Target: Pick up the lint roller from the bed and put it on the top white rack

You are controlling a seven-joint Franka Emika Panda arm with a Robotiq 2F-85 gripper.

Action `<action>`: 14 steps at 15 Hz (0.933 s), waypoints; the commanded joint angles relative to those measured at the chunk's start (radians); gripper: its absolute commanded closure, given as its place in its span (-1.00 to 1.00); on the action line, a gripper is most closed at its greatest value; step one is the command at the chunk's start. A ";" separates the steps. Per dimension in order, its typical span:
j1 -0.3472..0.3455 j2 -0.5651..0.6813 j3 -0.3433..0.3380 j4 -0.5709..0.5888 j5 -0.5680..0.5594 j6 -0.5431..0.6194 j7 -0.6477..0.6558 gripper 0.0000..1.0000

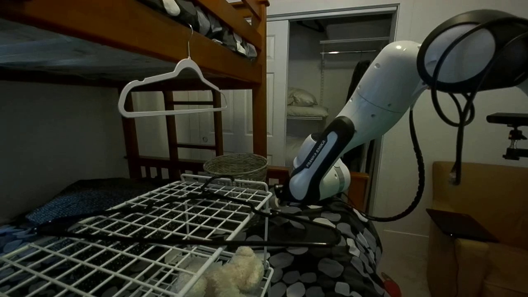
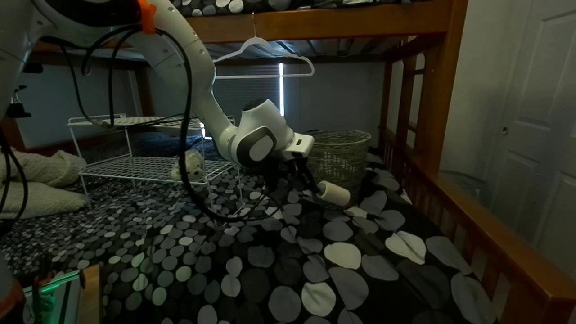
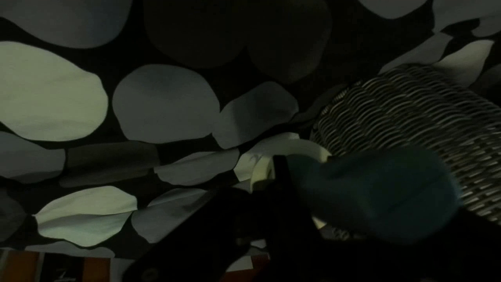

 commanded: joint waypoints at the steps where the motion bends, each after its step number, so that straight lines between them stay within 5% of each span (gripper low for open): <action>1: 0.065 -0.191 -0.033 -0.179 -0.021 -0.015 -0.020 0.86; 9: 0.393 -0.442 -0.354 -0.353 -0.242 -0.056 -0.033 0.86; 14: 0.423 -0.571 -0.345 -0.373 -0.446 -0.029 -0.044 0.86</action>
